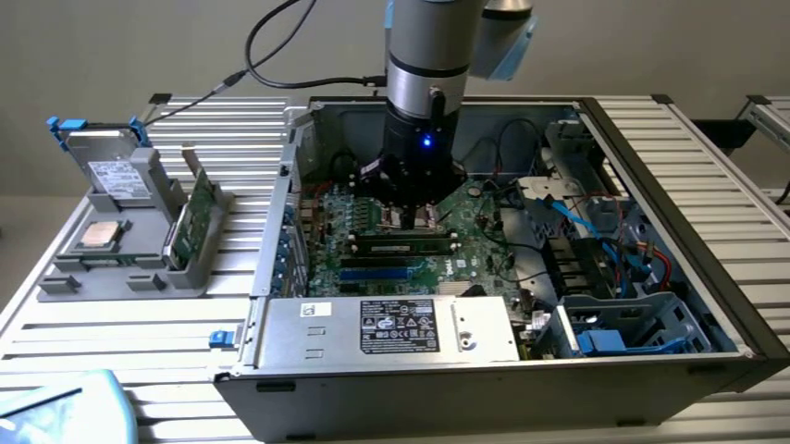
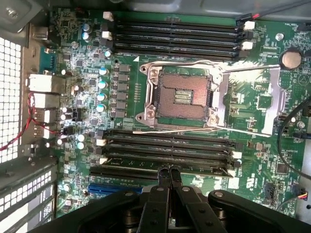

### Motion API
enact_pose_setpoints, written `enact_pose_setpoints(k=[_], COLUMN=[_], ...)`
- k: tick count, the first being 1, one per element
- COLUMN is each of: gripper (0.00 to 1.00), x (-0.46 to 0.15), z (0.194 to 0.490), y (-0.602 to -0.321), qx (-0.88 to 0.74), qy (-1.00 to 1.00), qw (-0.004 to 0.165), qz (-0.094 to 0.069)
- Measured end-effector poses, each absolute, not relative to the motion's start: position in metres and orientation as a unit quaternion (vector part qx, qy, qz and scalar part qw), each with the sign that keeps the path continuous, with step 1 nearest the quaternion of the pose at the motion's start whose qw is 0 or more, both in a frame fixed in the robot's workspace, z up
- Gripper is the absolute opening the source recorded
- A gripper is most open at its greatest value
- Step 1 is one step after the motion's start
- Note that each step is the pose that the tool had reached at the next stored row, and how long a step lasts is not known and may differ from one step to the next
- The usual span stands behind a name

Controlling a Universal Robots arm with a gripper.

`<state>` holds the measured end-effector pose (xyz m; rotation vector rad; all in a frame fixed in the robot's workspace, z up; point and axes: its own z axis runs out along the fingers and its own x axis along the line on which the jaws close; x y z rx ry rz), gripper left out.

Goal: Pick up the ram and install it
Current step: 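Press down the ram until it locks into place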

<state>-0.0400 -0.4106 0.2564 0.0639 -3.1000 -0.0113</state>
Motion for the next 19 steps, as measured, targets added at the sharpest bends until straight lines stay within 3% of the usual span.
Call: enact_pose_setpoints(k=[19], gripper=[0.11], x=[-0.04], z=[0.256], y=[-0.422], qx=[0.0], qy=[-1.0], qw=[0.015], qz=[-0.009])
